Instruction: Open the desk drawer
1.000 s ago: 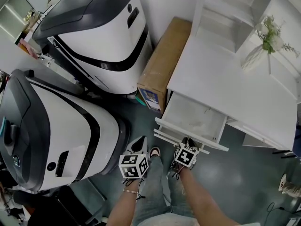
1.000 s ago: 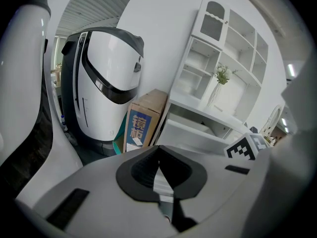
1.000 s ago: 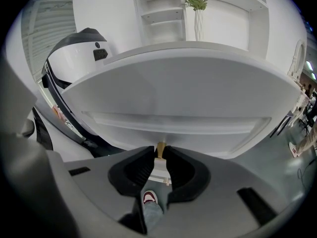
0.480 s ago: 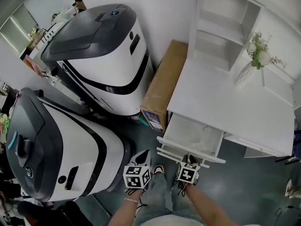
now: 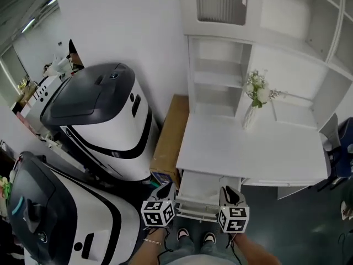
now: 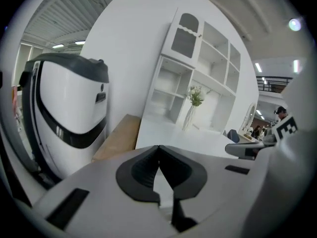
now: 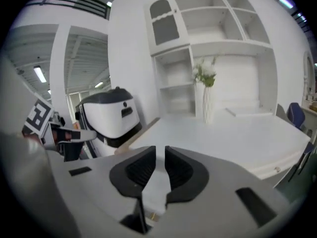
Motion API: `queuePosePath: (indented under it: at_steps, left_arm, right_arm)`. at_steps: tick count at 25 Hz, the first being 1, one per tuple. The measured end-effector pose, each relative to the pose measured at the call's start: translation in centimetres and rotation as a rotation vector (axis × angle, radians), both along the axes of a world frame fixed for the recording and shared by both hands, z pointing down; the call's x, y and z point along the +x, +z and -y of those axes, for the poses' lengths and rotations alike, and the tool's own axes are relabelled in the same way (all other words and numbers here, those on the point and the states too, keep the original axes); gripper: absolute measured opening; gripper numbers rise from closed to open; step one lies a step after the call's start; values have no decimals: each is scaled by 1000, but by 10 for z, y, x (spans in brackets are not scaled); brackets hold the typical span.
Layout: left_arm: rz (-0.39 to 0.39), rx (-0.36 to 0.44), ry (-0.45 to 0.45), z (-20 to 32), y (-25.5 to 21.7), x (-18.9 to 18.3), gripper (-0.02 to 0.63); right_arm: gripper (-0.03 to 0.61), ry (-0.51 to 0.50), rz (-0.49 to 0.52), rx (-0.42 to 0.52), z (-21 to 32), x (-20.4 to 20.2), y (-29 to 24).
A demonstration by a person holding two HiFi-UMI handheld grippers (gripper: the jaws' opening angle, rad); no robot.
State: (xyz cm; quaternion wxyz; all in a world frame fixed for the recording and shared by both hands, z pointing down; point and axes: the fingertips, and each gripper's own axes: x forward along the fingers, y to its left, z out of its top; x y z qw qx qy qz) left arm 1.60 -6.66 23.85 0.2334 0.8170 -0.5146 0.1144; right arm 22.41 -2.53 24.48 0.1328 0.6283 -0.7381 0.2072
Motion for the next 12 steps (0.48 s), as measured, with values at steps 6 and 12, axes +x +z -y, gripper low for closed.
queuePosePath:
  at_steps: [6,12]
  left_arm:
    - [4,216,100,58,-104,41,18]
    - [-42,333,167,78,-173,71,18]
  right_arm:
    - [34,239,26,298,21,103,-136]
    - [8,447,-45,457,-20,182,-191]
